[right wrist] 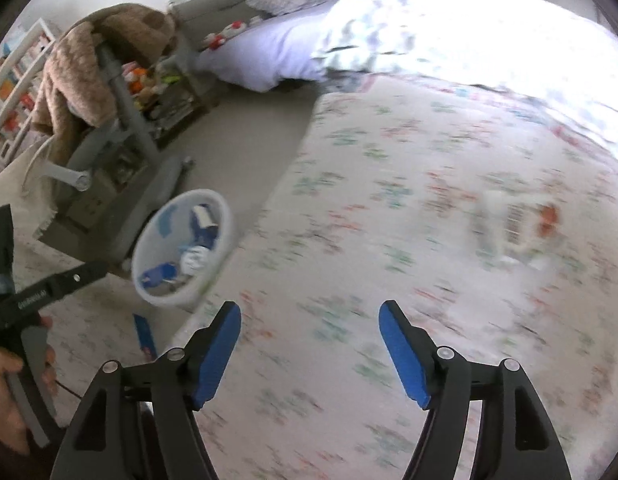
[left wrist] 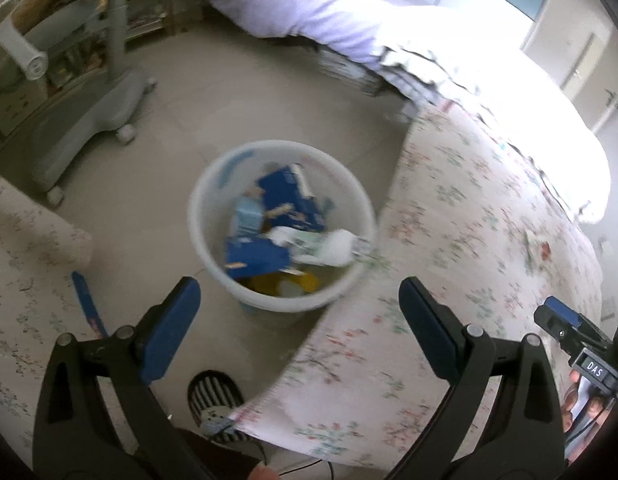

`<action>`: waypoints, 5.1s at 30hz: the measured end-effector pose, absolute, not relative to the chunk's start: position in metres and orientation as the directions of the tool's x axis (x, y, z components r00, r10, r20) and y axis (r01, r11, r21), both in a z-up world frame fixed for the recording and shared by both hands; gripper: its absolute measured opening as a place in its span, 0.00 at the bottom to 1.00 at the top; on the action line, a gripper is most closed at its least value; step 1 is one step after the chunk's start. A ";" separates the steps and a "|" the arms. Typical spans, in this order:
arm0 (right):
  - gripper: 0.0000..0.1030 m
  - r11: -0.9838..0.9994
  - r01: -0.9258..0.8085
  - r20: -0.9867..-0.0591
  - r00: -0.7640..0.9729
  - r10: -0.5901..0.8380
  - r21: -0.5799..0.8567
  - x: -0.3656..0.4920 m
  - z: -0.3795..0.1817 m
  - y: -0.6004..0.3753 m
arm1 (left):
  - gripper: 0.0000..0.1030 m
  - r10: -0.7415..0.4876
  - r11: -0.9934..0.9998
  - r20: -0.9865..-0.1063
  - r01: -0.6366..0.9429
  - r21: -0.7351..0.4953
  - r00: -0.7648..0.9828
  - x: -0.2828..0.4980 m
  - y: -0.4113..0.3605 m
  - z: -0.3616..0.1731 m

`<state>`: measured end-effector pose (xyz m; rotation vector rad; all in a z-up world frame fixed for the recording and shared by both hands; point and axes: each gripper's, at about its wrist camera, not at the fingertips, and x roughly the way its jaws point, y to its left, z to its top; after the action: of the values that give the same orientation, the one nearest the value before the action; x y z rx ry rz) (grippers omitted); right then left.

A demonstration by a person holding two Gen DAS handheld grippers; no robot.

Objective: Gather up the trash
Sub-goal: 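Open the right tool over the bin to drop the white bottle, then move the right tool to the crumpled white tissue and grasp it, then grasp the white-and-orange snack wrapper with the left tool while the right tool holds the tissue, then carry the wrapper and tissue over the white bin with both tools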

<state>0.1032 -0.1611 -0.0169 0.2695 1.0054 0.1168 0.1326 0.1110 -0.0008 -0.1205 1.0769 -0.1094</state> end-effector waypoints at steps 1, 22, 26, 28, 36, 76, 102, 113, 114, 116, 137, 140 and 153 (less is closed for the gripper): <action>0.73 0.963 0.037 -0.818 0.537 0.205 0.266 0.096 -0.015 -0.168 | 0.98 -0.158 0.987 -0.870 0.048 -0.153 0.467 0.130 0.104 0.000; 0.78 0.978 0.167 -0.840 0.542 0.013 0.123 -0.012 -0.062 -0.249 | 0.99 -0.206 0.948 -0.886 0.309 -0.075 0.416 0.083 -0.007 -0.043; 0.78 0.981 0.166 -0.832 0.554 -0.009 0.100 -0.015 -0.072 -0.248 | 0.99 -0.197 0.946 -0.895 0.317 -0.066 0.401 0.083 -0.013 -0.053; 0.80 0.983 0.164 -0.824 0.567 -0.024 0.084 -0.014 -0.074 -0.246 | 0.99 -0.187 0.947 -0.899 0.316 -0.058 0.397 0.084 -0.015 -0.058; 1.00 0.990 0.140 -0.800 0.593 -0.091 -0.009 -0.013 -0.086 -0.231 | 0.99 -0.164 0.951 -0.910 0.306 -0.043 0.381 0.088 -0.015 -0.068; 0.22 0.965 0.249 -0.745 0.659 -0.103 0.086 -0.021 -0.056 -0.296 | 0.99 -0.274 0.896 -0.866 0.438 -0.072 0.417 0.114 -0.144 -0.046; 0.22 0.928 0.366 -0.738 0.645 -0.195 0.074 -0.030 -0.054 -0.352 | 0.04 -0.435 0.850 -0.784 0.489 -0.196 0.442 0.138 -0.209 -0.064; 0.22 0.934 0.347 -0.714 0.674 -0.189 0.081 -0.023 -0.043 -0.338 | 0.06 -0.477 0.829 -0.766 0.511 -0.228 0.431 0.131 -0.179 -0.043; 0.22 0.935 0.344 -0.713 0.676 -0.184 0.085 -0.022 -0.042 -0.337 | 0.22 -0.483 0.824 -0.771 0.514 -0.238 0.416 0.132 -0.177 -0.044; 0.22 0.934 0.343 -0.712 0.679 -0.176 0.096 -0.024 -0.043 -0.334 | 0.62 -0.482 0.829 -0.762 0.506 -0.237 0.433 0.129 -0.174 -0.044; 0.22 0.922 0.375 -0.737 0.650 -0.187 0.097 -0.026 -0.053 -0.351 | 0.08 -0.467 0.860 -0.764 0.430 -0.275 0.446 0.158 -0.209 -0.070; 0.22 0.920 0.377 -0.736 0.652 -0.183 0.105 -0.024 -0.052 -0.350 | 0.08 -0.459 0.862 -0.766 0.436 -0.259 0.450 0.154 -0.203 -0.065; 0.22 0.947 0.303 -0.703 0.696 -0.142 0.108 -0.007 -0.035 -0.305 | 0.08 -0.420 0.876 -0.755 0.442 -0.192 0.504 0.134 -0.133 -0.031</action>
<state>-0.0066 -0.3054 -0.0347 0.2228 0.7622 -0.2505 0.1344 -0.1326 -0.0305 0.0275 0.9037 -0.5205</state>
